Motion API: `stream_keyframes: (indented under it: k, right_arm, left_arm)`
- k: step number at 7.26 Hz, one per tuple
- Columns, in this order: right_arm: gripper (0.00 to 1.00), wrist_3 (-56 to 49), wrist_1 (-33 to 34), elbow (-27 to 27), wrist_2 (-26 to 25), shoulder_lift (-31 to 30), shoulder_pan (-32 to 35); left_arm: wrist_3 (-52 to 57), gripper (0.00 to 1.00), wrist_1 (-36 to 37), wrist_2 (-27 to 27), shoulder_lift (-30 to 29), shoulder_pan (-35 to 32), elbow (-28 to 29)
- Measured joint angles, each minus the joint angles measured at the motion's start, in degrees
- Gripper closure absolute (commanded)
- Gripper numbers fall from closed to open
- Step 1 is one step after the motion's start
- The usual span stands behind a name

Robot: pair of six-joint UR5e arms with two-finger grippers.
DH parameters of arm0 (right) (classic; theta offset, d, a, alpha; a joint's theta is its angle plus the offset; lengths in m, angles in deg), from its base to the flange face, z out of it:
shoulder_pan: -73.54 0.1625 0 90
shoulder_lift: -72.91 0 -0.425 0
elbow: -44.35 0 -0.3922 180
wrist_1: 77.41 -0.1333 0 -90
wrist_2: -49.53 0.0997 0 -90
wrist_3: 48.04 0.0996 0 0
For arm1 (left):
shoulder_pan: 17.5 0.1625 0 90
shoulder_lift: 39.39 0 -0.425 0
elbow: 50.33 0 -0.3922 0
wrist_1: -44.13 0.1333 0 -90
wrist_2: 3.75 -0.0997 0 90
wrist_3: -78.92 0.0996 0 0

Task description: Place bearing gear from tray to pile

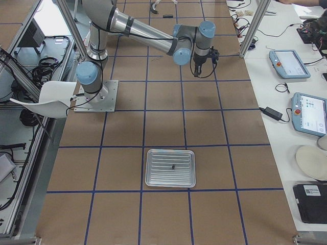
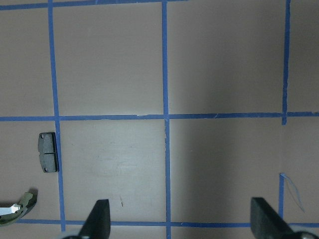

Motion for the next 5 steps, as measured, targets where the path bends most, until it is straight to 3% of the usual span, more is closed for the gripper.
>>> stream_keyframes:
  k: [2, 5]
  right_arm:
    - [1.0, 13.2, 2.53, 0.99, 1.2, 0.9, 9.68]
    - [1.0, 26.68, 12.8, 5.0, 2.49, 4.7, 17.43]
  left_arm:
    - [0.05, 0.0, 0.0, -0.04, 0.01, 0.0, -0.02]
    - [0.04, 0.0, 0.04, 0.0, -0.03, 0.0, -0.02]
